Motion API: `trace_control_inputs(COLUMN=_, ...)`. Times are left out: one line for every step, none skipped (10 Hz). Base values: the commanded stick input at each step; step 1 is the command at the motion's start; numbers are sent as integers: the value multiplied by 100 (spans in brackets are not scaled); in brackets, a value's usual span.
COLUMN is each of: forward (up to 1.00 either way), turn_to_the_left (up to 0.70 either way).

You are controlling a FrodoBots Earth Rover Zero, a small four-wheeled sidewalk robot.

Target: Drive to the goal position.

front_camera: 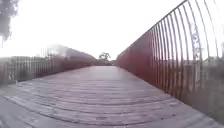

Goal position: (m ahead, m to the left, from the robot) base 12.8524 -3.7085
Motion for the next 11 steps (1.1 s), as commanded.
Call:
trace_control_inputs(forward=70, turn_to_the_left=0)
trace_control_inputs(forward=70, turn_to_the_left=0)
trace_control_inputs(forward=70, turn_to_the_left=0)
trace_control_inputs(forward=70, turn_to_the_left=0)
trace_control_inputs(forward=70, turn_to_the_left=0)
trace_control_inputs(forward=70, turn_to_the_left=0)
trace_control_inputs(forward=70, turn_to_the_left=-3)
trace_control_inputs(forward=70, turn_to_the_left=-8)
trace_control_inputs(forward=70, turn_to_the_left=-13)
trace_control_inputs(forward=70, turn_to_the_left=-14)
trace_control_inputs(forward=70, turn_to_the_left=-14)
